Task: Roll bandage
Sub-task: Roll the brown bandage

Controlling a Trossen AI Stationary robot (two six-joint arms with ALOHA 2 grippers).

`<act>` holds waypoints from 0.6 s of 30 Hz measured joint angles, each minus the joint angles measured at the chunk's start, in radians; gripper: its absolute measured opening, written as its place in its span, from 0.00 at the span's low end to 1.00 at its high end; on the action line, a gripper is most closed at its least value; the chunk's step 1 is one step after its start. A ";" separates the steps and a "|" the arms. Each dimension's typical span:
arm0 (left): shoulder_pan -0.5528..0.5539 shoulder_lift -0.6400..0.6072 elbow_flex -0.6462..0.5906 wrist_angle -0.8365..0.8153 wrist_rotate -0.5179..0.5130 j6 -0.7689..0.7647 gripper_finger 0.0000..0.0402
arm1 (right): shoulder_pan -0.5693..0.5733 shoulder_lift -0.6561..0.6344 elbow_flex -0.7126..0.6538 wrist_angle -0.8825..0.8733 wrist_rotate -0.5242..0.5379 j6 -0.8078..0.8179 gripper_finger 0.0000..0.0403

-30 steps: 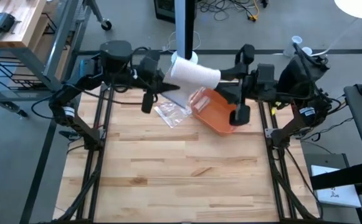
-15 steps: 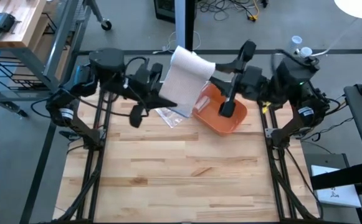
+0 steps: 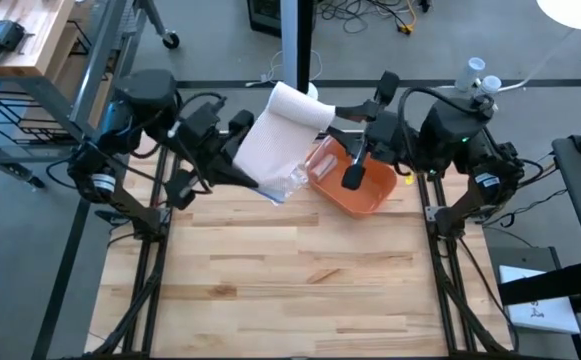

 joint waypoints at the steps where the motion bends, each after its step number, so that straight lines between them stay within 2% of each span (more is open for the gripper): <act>1: 0.000 0.001 -0.009 -0.007 0.000 0.000 0.00 | -0.001 0.000 0.000 0.015 -0.005 0.010 0.22; 9: 0.000 0.001 -0.095 -0.020 -0.002 0.000 0.00 | -0.001 -0.032 0.000 0.106 -0.042 0.115 0.21; 14: 0.000 -0.002 -0.153 -0.029 -0.001 0.003 0.00 | -0.001 -0.055 0.000 0.139 -0.138 0.203 0.21; 18: 0.000 -0.002 -0.183 -0.045 -0.001 0.003 0.00 | -0.002 -0.065 0.000 0.140 -0.151 0.213 0.21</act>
